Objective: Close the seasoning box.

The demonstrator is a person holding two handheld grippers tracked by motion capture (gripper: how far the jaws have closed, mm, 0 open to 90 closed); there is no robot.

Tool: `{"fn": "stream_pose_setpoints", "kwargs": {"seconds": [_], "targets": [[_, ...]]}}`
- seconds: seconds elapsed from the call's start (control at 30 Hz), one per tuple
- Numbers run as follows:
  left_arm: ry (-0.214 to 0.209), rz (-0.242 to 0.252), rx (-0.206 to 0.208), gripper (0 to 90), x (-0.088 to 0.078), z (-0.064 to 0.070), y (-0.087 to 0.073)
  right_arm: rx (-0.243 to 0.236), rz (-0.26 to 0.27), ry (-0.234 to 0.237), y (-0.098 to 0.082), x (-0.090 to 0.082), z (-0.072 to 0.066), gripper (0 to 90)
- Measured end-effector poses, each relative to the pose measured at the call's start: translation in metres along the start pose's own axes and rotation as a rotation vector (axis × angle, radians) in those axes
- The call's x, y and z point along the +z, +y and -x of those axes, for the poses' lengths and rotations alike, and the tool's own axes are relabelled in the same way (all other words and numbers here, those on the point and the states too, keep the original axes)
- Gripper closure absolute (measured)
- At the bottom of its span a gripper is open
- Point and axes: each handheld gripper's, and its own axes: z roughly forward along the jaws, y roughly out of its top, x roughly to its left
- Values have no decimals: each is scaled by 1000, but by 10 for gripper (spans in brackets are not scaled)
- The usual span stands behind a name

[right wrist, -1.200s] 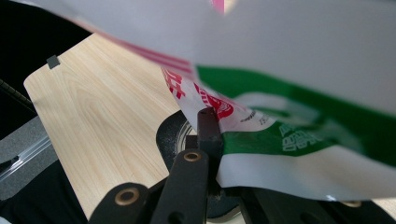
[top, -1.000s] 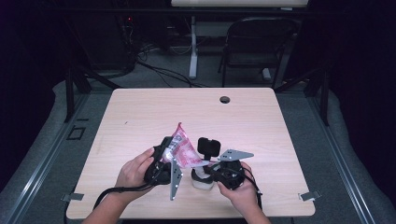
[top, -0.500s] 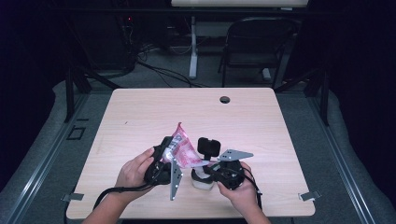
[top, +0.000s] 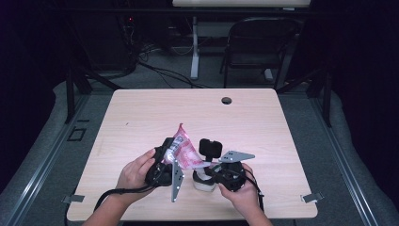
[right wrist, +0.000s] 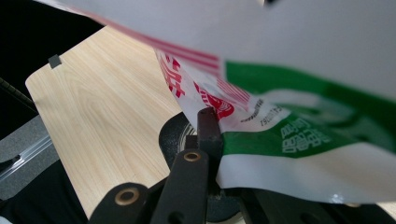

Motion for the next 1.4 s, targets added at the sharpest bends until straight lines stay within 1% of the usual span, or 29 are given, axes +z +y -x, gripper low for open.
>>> {"fn": "stream_pose_setpoints", "kwargs": {"seconds": [0.3, 0.37, 0.47, 0.53, 0.57, 0.67, 0.7, 0.97, 1.07, 1.1, 1.17, 1.2, 1.23, 1.4], "targets": [[-4, -5, 3, 707, 0, -1, 1, 0, 1, -1, 0, 0, 0, 898], [-5, -12, 14, 707, -1, -1, 1, 0, 1, 1, 0, 0, 0, 898], [-3, -8, 15, 707, -1, -1, 2, 0, 2, 1, 0, 0, 0, 898], [-1, -2, 8, 707, 0, -1, 2, 0, 1, 2, 0, 0, 0, 898], [-2, -8, 16, 707, -1, -2, 2, 0, 1, 3, 0, 0, 0, 898], [0, -5, 16, 707, -1, -2, 2, 1, 3, 4, 0, 0, 1, 898], [1, 3, 6, 707, 0, -2, 2, 0, 4, 4, 0, 0, 1, 898], [0, 3, 5, 707, 0, -2, 3, 2, 6, 6, 0, 0, 0, 898], [1, 5, 6, 707, 0, -2, 4, 1, 4, 3, 0, -1, 0, 898], [1, 0, 13, 707, -1, -3, 5, 2, 5, 3, 0, -1, 0, 898], [0, 0, 12, 707, -1, -3, 5, 4, 5, 2, 0, -1, 0, 898], [-1, 4, 5, 707, 0, -3, 5, 5, 8, 2, 0, -2, 0, 898], [3, 10, 4, 707, 0, -3, 5, 4, 6, 2, 0, -2, 0, 898], [2, 10, 2, 707, 0, -3, 5, 0, 5, 5, 0, -3, 1, 898]]}}
